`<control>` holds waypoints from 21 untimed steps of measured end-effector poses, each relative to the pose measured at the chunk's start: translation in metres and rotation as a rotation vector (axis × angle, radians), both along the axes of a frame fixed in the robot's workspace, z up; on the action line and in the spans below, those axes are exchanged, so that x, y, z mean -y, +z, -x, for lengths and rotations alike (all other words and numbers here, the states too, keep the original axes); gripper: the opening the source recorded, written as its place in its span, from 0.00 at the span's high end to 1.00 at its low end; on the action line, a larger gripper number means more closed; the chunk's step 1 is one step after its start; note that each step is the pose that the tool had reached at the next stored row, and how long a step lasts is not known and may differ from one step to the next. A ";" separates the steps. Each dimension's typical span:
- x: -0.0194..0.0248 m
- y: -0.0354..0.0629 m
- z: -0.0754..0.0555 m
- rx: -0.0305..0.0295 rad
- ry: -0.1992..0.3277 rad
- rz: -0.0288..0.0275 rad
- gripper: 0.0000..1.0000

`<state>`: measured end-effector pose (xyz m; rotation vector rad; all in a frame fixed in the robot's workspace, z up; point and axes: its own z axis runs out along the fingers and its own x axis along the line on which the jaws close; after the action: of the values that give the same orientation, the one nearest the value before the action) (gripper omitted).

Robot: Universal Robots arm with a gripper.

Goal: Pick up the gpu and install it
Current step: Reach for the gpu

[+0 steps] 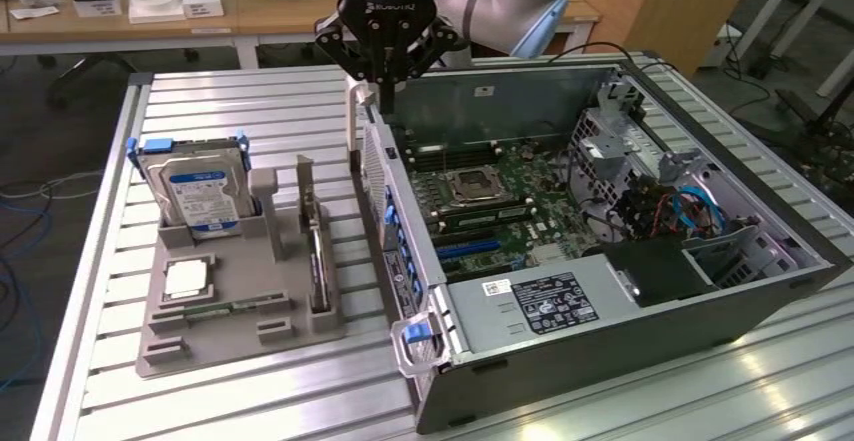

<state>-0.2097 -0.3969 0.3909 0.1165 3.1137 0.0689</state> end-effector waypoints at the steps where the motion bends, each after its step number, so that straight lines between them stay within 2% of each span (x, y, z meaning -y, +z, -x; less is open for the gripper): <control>1: 0.0000 0.0000 0.000 0.0000 0.000 0.0001 0.89; 21: 0.0000 0.0000 0.005 0.0000 0.000 0.0000 0.89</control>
<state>-0.2144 -0.3968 0.3908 0.1164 3.1137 0.0689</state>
